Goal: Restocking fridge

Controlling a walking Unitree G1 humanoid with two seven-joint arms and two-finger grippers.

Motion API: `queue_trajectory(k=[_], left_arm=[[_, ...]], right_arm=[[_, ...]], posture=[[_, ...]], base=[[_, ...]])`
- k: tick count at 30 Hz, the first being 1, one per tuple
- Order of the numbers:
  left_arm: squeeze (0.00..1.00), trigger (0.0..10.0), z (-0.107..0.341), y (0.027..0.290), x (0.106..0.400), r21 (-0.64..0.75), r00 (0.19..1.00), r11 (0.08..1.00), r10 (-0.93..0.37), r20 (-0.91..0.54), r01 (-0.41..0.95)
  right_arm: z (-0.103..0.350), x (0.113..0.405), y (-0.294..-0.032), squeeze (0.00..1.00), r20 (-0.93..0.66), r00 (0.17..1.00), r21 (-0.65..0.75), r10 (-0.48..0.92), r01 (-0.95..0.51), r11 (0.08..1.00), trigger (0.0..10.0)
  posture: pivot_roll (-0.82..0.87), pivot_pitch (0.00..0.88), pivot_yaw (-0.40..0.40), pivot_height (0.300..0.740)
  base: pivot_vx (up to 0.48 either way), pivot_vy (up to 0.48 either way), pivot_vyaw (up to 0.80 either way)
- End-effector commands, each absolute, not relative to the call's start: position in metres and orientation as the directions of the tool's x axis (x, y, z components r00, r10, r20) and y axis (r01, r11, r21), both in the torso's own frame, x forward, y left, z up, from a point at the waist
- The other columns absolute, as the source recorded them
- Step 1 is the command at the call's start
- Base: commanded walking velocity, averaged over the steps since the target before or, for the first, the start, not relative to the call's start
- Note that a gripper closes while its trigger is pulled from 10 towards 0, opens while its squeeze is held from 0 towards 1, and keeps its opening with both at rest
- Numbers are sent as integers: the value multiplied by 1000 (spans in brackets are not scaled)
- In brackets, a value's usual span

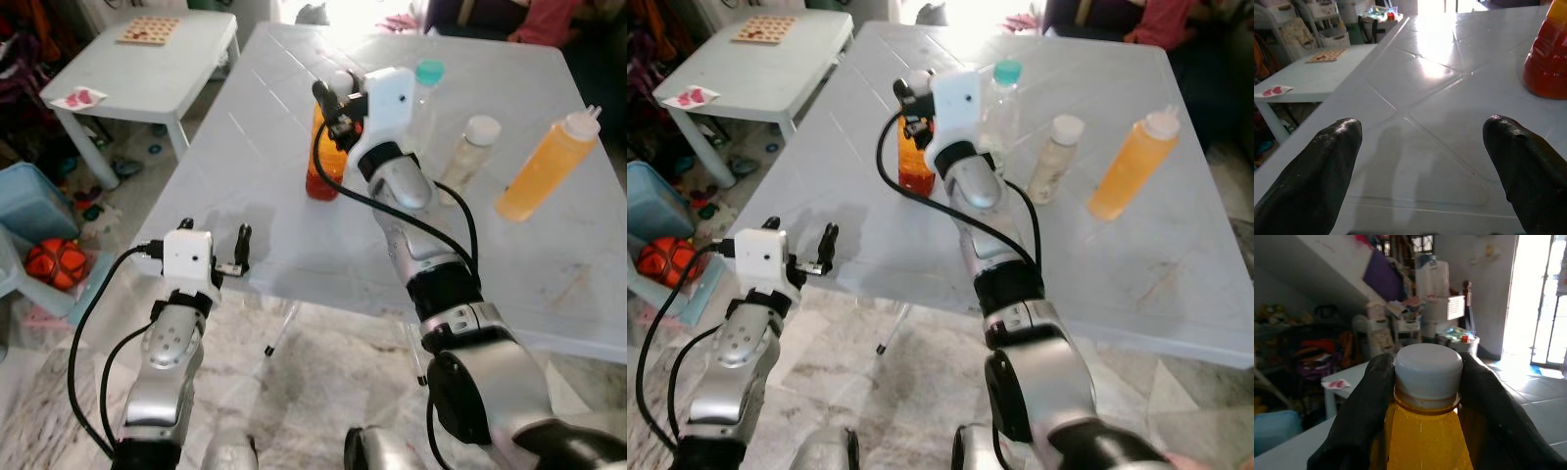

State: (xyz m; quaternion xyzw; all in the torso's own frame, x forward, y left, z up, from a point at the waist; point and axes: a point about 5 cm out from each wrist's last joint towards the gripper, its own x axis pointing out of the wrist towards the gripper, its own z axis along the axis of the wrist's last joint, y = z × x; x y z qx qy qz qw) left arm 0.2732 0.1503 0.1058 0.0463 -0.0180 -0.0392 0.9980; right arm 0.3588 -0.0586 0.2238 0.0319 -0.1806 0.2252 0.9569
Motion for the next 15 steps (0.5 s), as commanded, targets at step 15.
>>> queue_trajectory(k=[15], left_arm=[[0, 10000, 96, 141, 281, 92, 995, 990, -104, -2, 104]], right_arm=[[197, 319, -92, 0, 197, 886, 27, 420, -433, 901, 0]], posture=[[75, 44, 1, 740]], base=[[0, 0, 0]])
